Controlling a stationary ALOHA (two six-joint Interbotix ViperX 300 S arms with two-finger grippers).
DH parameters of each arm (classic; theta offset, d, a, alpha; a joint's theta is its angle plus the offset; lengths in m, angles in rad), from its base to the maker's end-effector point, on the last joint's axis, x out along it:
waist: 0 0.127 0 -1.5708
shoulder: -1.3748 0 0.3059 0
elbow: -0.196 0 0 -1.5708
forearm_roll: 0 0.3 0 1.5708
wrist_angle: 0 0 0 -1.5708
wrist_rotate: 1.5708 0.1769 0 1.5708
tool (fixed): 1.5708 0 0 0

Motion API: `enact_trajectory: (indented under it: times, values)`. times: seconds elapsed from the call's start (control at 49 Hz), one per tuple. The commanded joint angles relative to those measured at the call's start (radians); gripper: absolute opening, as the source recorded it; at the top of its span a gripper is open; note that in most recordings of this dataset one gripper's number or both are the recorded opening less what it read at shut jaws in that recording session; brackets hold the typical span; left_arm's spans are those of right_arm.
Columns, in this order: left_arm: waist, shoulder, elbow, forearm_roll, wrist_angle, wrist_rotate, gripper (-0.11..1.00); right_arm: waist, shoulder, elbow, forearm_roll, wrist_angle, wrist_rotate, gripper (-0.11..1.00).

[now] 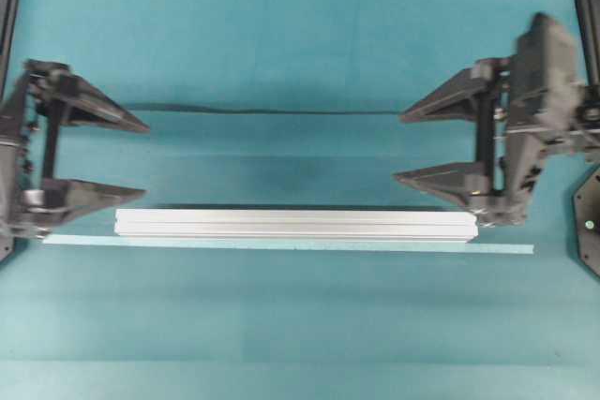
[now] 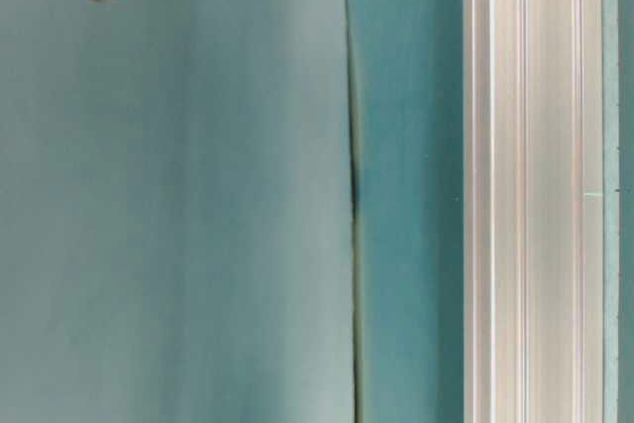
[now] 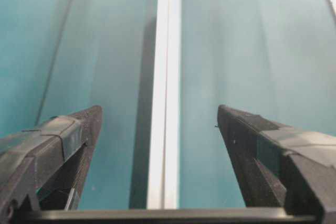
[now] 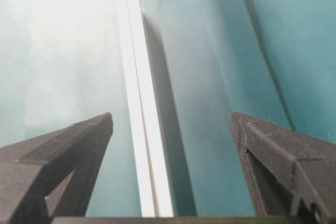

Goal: Lift the metal rail with both hands.

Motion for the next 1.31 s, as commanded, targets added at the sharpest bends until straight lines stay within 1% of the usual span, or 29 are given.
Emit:
enact_trajectory:
  times: [0.0,0.143,0.347,0.49,0.776,1.021,1.287]
  values:
    - [0.005,-0.008,-0.009,-0.002,-0.009,-0.002,0.97,0.003,-0.031,0.006,-0.002,-0.034,0.005,0.93]
    - [0.011,-0.026,-0.008,-0.002,-0.021,-0.002,0.97,0.003,-0.081,0.020,-0.002,-0.037,0.006,0.93]
    - [0.011,-0.078,-0.005,-0.002,-0.092,-0.005,0.97,0.000,-0.153,0.037,-0.002,-0.046,0.006,0.93]
    - [0.012,-0.106,-0.005,-0.002,-0.094,-0.005,0.97,-0.002,-0.207,0.052,-0.002,-0.046,0.008,0.93]
    - [0.012,-0.109,-0.005,-0.002,-0.091,-0.006,0.97,-0.003,-0.293,0.075,0.000,-0.046,0.011,0.93]
    - [0.012,-0.114,-0.003,-0.002,-0.089,-0.005,0.97,-0.002,-0.331,0.095,0.009,-0.046,0.021,0.93]
    - [0.012,-0.114,-0.003,-0.002,-0.071,-0.006,0.97,-0.003,-0.331,0.107,0.009,-0.046,0.031,0.93]
